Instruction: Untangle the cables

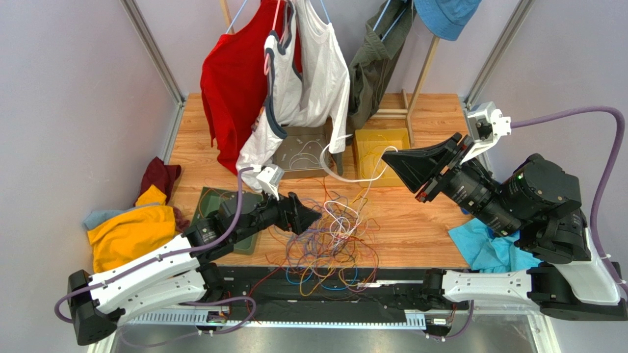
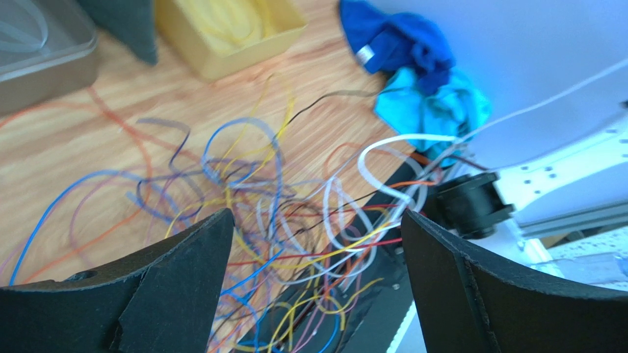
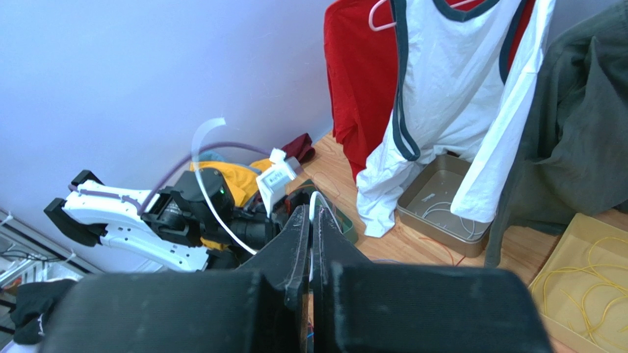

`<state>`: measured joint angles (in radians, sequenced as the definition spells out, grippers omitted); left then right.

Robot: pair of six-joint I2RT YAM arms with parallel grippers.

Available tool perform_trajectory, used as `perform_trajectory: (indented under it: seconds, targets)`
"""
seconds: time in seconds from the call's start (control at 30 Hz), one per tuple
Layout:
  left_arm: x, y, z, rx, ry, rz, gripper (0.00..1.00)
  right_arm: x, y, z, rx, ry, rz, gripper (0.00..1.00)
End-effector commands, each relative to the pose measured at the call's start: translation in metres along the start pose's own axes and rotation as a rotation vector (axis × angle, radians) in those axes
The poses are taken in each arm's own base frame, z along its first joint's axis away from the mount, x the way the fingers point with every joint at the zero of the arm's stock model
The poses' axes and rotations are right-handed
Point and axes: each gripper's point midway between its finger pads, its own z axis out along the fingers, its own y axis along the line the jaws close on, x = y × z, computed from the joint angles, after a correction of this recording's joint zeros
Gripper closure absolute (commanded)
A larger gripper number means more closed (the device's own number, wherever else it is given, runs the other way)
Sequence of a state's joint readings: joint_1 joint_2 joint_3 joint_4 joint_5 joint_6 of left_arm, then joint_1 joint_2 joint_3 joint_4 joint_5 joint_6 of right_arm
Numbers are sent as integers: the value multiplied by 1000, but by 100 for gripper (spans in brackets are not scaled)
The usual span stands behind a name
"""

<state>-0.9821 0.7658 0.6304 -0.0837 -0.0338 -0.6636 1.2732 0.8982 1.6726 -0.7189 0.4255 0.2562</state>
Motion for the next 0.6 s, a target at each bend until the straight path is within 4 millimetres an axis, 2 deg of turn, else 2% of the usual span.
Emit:
perform_trajectory:
  seconds: [0.0, 0.17, 0.23, 0.3, 0.4, 0.57]
  targets:
    - [-49, -51, -14, 253, -221, 47, 7, 6, 5, -1, -38, 25, -21, 100]
    - [-64, -72, -29, 399, -354, 102, 7, 4, 12, -1, -65, 26, -5, 100]
    - [-63, -77, -29, 430, -361, 116, 7, 6, 14, 1, -72, 34, -2, 100]
    - [-63, -89, -28, 491, -340, 132, 8, 8, 16, 4, -74, 42, -3, 100]
    - [-54, -104, -16, 540, -272, 146, 12, 13, 18, 7, -80, 50, 1, 100]
    - [-28, -125, 4, 576, -201, 206, 19, 20, 17, 10, -75, 65, 1, 100]
